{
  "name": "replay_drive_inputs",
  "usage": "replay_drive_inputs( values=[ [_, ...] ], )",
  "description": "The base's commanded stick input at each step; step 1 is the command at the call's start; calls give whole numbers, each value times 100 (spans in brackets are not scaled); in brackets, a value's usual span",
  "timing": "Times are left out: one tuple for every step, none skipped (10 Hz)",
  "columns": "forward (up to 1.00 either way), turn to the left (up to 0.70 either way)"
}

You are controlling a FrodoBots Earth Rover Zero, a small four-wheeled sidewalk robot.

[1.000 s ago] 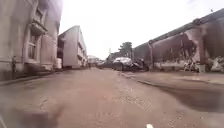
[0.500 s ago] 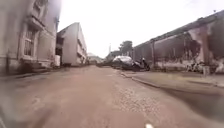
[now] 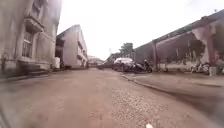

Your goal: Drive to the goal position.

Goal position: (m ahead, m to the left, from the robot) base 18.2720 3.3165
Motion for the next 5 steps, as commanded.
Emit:
replay_drive_inputs(
  values=[
    [70, 0],
    [70, 0],
    [70, 0],
    [70, 0],
    [70, 0]
  ],
)
